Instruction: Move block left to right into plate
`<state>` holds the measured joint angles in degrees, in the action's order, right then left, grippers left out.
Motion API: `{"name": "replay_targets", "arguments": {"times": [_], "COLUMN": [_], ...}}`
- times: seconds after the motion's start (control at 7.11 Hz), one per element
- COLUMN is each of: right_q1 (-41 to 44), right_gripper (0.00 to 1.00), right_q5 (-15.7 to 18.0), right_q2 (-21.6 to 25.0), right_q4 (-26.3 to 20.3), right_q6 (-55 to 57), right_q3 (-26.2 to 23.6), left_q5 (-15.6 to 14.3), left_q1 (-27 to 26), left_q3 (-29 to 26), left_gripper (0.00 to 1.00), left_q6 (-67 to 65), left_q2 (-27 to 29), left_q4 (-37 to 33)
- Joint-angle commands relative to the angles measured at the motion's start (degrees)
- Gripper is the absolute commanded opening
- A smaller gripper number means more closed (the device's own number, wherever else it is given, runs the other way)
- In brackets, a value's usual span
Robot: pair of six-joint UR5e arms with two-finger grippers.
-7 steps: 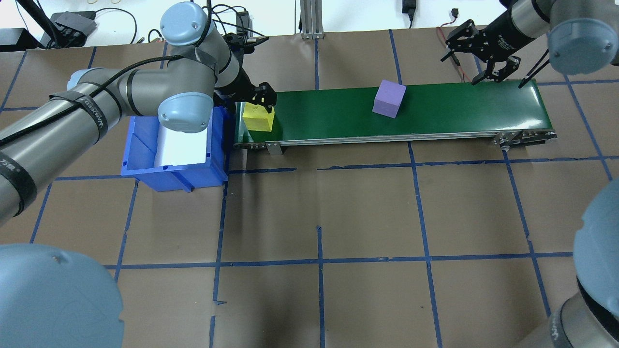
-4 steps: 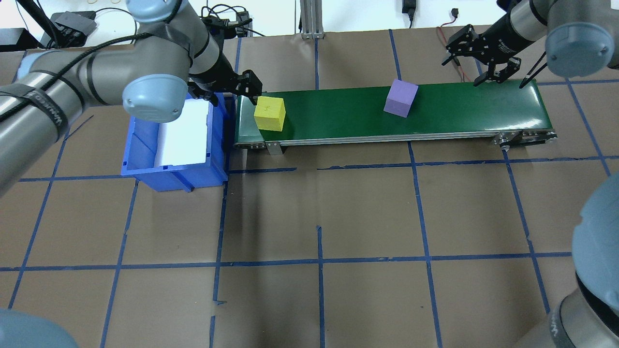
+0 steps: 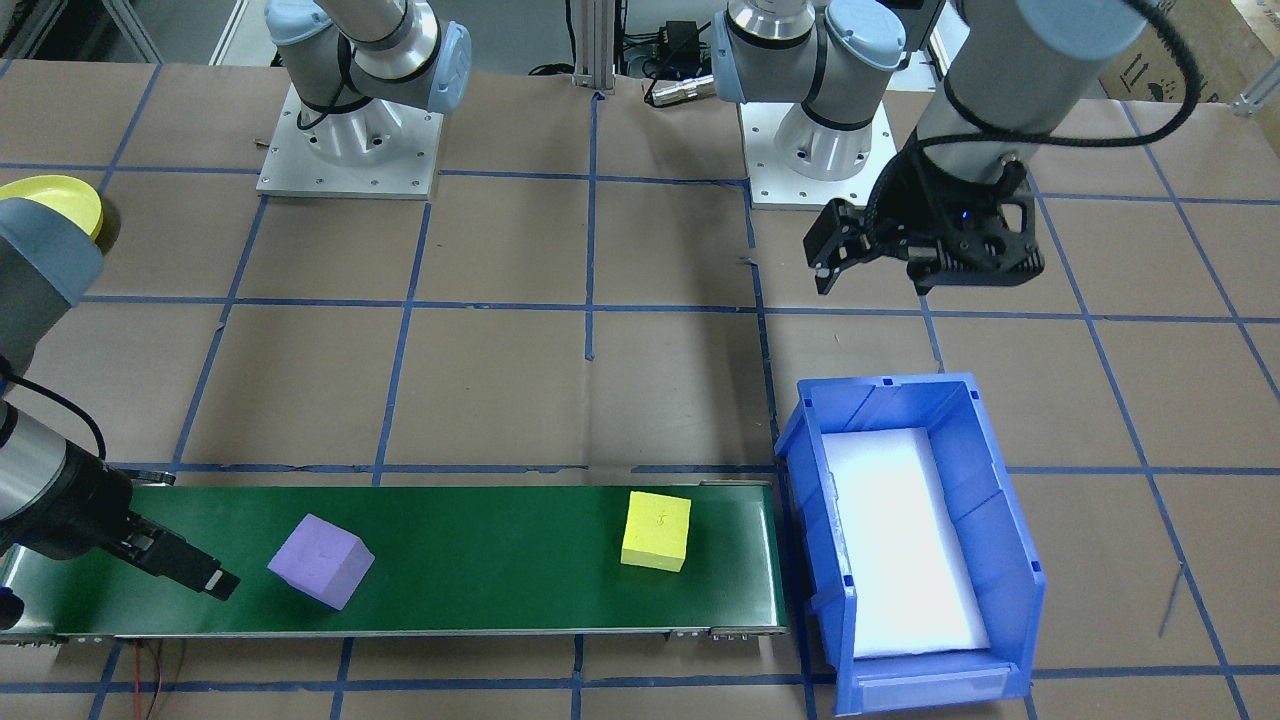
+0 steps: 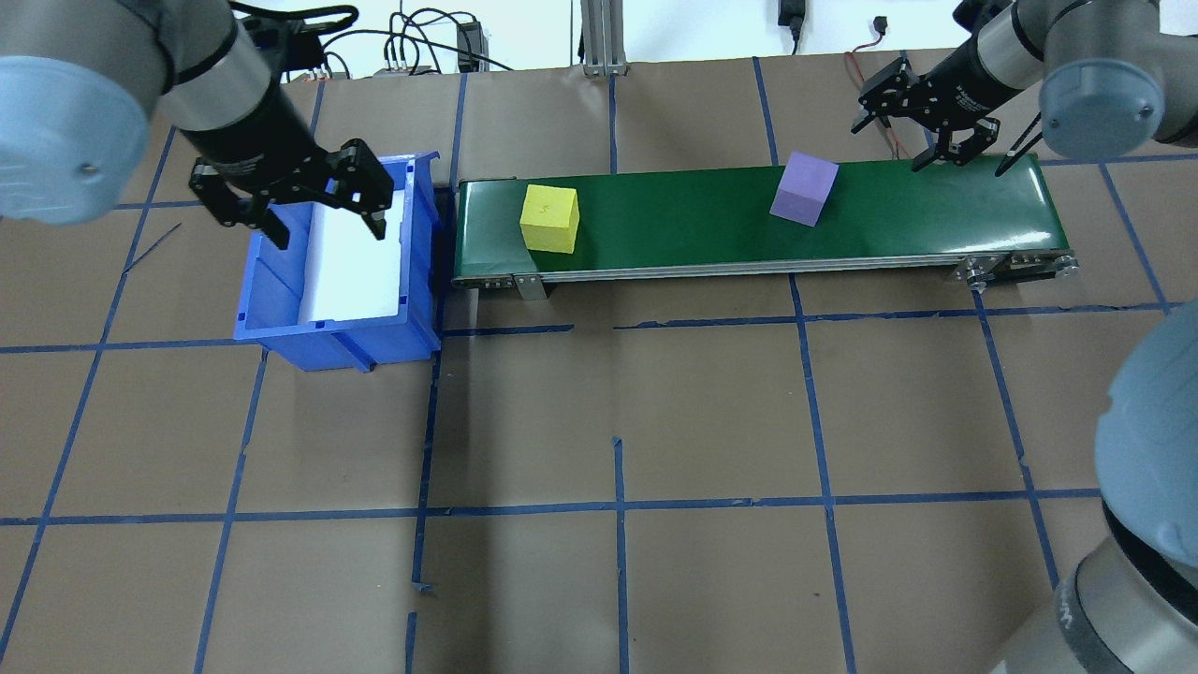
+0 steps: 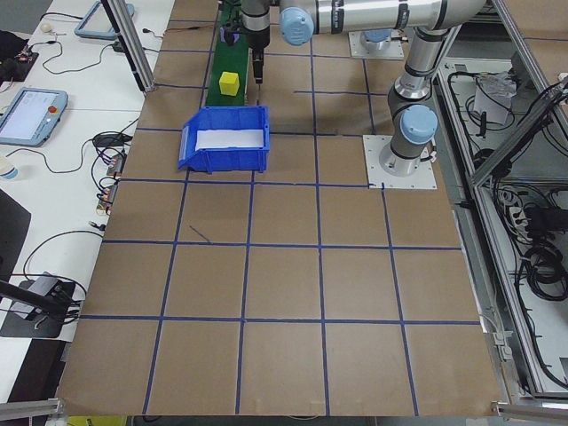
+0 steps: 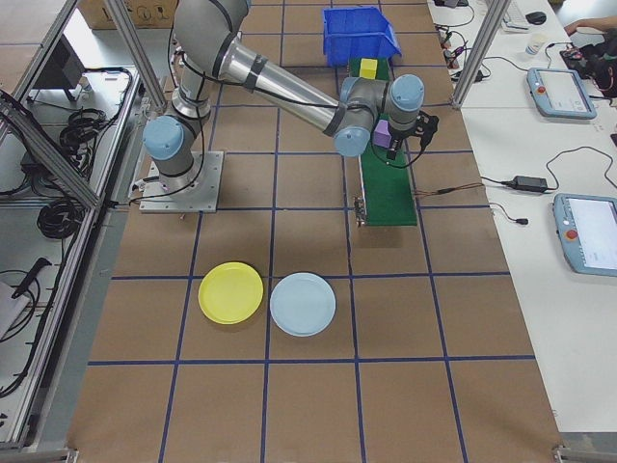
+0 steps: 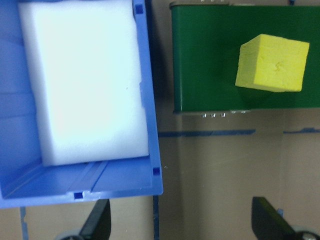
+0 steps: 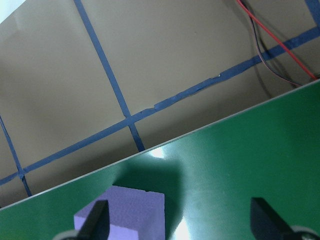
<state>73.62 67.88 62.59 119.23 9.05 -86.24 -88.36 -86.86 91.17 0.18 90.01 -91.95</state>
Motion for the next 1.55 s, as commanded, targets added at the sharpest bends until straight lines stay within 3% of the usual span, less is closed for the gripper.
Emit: {"name": "replay_targets", "arguments": {"times": [0.0,1.41], "right_q1": [0.21,0.30], "right_gripper": [1.00,1.00], "right_q5": [-0.20,-0.47], "right_q2": [-0.54,-4.15], "right_q4": [0.74,3.03], "right_q6": [0.26,-2.54], "right_q3": [0.10,-0.69], "left_q5": [-1.38,-1.11], "left_q1": [0.65,0.73], "left_q3": [1.63,1.38], "left_gripper": [1.00,1.00], "left_q6": [0.35,0.79], "left_q2": [-3.61,-3.52], "left_q4": [-5.78,-1.91]}}
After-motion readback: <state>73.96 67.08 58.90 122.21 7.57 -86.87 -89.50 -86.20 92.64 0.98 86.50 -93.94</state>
